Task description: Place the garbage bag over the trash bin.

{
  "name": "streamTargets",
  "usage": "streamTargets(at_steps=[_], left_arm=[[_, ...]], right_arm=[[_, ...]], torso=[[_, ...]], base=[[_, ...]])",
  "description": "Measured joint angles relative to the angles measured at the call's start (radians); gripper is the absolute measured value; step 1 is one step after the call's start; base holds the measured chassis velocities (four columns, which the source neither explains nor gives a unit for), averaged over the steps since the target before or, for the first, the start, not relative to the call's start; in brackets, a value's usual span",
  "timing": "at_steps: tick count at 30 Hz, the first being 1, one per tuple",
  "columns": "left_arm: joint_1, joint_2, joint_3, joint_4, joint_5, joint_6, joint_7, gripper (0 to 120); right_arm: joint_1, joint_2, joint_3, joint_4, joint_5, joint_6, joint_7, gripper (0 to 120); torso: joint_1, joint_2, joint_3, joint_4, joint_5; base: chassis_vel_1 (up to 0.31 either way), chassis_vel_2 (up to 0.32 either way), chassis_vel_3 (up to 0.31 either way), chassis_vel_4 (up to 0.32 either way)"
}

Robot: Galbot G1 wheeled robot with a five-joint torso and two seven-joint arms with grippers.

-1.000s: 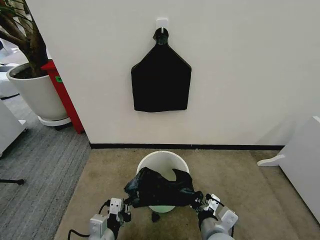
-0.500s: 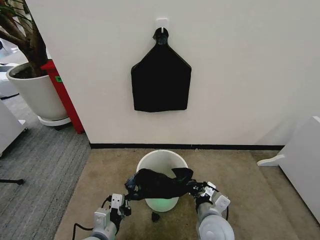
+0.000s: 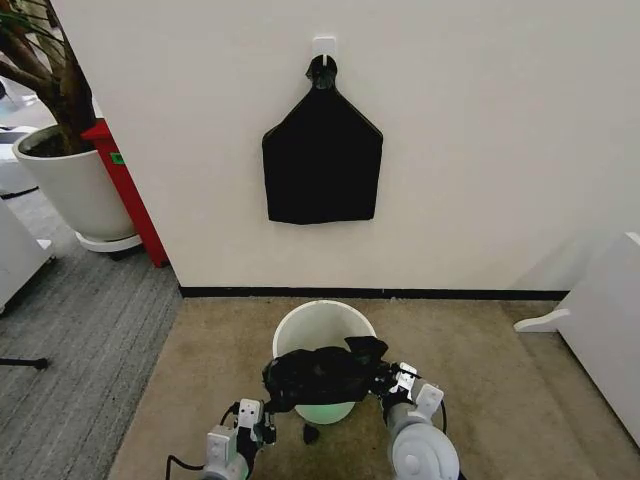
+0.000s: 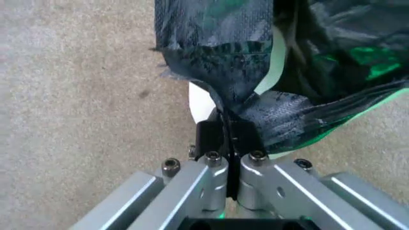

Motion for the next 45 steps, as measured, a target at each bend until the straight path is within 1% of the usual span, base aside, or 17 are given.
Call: streamTargets(at_steps=[2,6,7,12,13,15,17,19,20,24,25,29,31,35,41,42,45], left_arm=[[0.013,0.007,-0.005,-0.013,0.013,0.0,-0.003,0],[0.095,0.045,-0.073,-0.078,0.074,-0.011,-0.013,15],[0.095,0.045,-0.073,-0.078,0.074,-0.011,-0.013,15],[0.132,0.088,-0.114,-0.132,0.1,-0.024,-0.014,36],[0.132,0.088,-0.114,-0.132,0.1,-0.024,-0.014,36],[0.145,0.103,-0.125,-0.153,0.102,-0.025,-0.016,47],[0.153,0.106,-0.128,-0.162,0.102,-0.025,-0.017,52],[0.181,0.107,-0.132,-0.174,0.109,-0.028,-0.018,63],[0.181,0.107,-0.132,-0.174,0.109,-0.028,-0.018,63],[0.228,0.102,-0.135,-0.179,0.124,-0.045,-0.015,77],[0.242,0.097,-0.136,-0.175,0.119,-0.076,-0.003,84],[0.245,0.088,-0.139,-0.136,0.104,-0.165,0.036,97],[0.241,0.089,-0.141,-0.128,0.102,-0.191,0.054,99],[0.23,0.101,-0.144,-0.156,0.078,-0.184,0.059,100],[0.206,0.115,-0.144,-0.184,0.065,-0.169,0.058,100],[0.204,0.116,-0.144,-0.186,0.064,-0.166,0.058,100],[0.204,0.112,-0.144,-0.192,0.064,-0.161,0.057,100]], right_arm=[[-0.013,-0.006,0.0,0.014,-0.017,-0.001,0.002,13],[-0.084,-0.03,0.006,0.076,-0.116,0.002,0.002,30],[-0.084,-0.03,0.006,0.076,-0.116,0.002,0.002,30],[-0.138,-0.037,0.02,0.124,-0.159,0.008,-0.001,50],[-0.138,-0.037,0.02,0.124,-0.159,0.008,-0.001,50],[-0.164,-0.037,0.027,0.139,-0.171,0.012,-0.001,62],[-0.178,-0.037,0.032,0.145,-0.179,0.015,-0.002,65],[-0.211,-0.036,0.042,0.16,-0.188,0.019,-0.011,77],[-0.211,-0.036,0.042,0.16,-0.188,0.019,-0.011,77],[-0.245,-0.032,0.049,0.173,-0.201,0.028,-0.026,91],[-0.257,-0.03,0.049,0.178,-0.208,0.035,-0.035,97],[-0.288,-0.033,0.058,0.201,-0.211,0.051,-0.068,100],[-0.306,-0.037,0.062,0.22,-0.217,0.058,-0.088,100],[-0.331,-0.055,0.072,0.237,-0.235,0.06,-0.11,100],[-0.335,-0.076,0.097,0.188,-0.244,0.062,-0.161,100],[-0.334,-0.075,0.098,0.191,-0.211,0.062,-0.167,100],[-0.322,-0.053,0.126,0.242,0.073,0.035,-0.163,100]], torso=[[0.0,0.0,0.0,0.0,0.0001],[0.0,0.0,0.0,0.0,0.0002],[0.0,0.0,0.0,0.0,0.0002],[0.0,0.0,0.0,-0.0001,0.0001],[0.0,0.0,0.0,-0.0001,0.0001],[0.0,0.0,0.0,-0.0001,0.0001],[0.0,0.0,0.0,-0.0002,0.0001],[0.0,0.0,0.0,-0.0001,-0.0001],[0.0,0.0,0.0,-0.0001,-0.0001],[0.0,0.0,0.0,0.0,0.0],[0.0,0.0,0.0,0.0,0.0001],[0.0,0.0,0.0,0.0,-0.0001],[0.0,0.0,0.0,0.0,-0.0001],[0.0,0.0,0.0,0.0,0.0],[0.0,0.0,0.0,-0.0002,0.0002],[0.0,0.0,0.0,-0.0001,0.0002],[0.0,0.0,0.0,0.0001,0.0001]], base=[[0.0,0.0,0.0,0.0],[0.0,0.0,0.0,0.0],[0.0,0.0,0.0,0.0],[0.0,0.0,0.0,0.0],[0.0,0.0,0.0,0.0],[0.0,0.0,0.0,0.0],[0.0,0.0,0.0,0.0],[0.0,0.0,0.0,0.0],[0.0,0.0,0.0,0.0],[0.0,0.0,0.0,0.0],[0.0,0.0,0.0,0.0],[0.0,0.0,0.0,0.0],[0.0,0.0,0.0,0.0],[0.0,0.0,0.0,0.0],[0.0,0.0,0.0,0.0],[0.0,0.0,0.0,0.0],[0.0,0.0,0.0,0.0]])
